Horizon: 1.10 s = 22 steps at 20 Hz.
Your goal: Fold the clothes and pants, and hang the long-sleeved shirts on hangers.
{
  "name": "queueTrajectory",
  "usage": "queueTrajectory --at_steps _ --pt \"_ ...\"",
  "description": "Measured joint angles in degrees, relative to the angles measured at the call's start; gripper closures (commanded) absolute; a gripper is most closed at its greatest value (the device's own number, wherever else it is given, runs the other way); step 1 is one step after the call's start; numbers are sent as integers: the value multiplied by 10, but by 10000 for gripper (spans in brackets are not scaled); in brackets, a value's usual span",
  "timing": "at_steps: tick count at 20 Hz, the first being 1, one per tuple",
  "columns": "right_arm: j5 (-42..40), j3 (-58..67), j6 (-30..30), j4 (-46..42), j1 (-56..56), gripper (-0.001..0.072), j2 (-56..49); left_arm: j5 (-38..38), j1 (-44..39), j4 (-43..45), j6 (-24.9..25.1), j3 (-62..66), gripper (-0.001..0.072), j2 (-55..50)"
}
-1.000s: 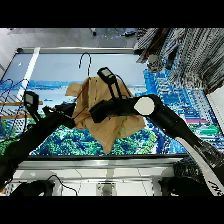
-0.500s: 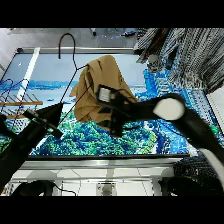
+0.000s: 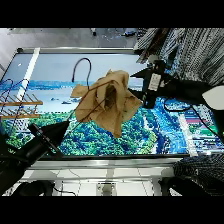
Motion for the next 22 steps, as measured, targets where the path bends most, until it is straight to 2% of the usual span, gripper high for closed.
queueTrajectory --at_steps 3,5,7,10,11,12,13,14,15,22 --pt "7 0 -30 2 -8 291 -50 8 -17 -2 2 -1 686 2" --pt "15 0 -40 4 -10 355 -86 11 -23 -2 2 -1 687 2" --pt "13 0 -45 11 -12 451 -115 18 -25 1 2 -2 687 2" --pt "2 0 -48 22 -12 676 -141 19 -27 1 3 -2 687 2" --pt "-6 0 -44 26 -12 677 -144 17 -28 1 3 -2 686 2" --pt "-14 1 -35 29 -12 668 -147 15 -28 0 3 -2 686 2" --pt "-21 3 -23 32 -13 546 -148 11 -28 0 3 -2 686 2" --pt "-22 5 -12 32 -13 343 -149 9 -28 -1 3 -2 686 1" --pt "-27 10 1 34 -13 295 -148 3 -28 -4 1 -3 686 -2" --pt "27 43 50 19 -16 297 -104 -39 -28 6 12 -10 686 -77"
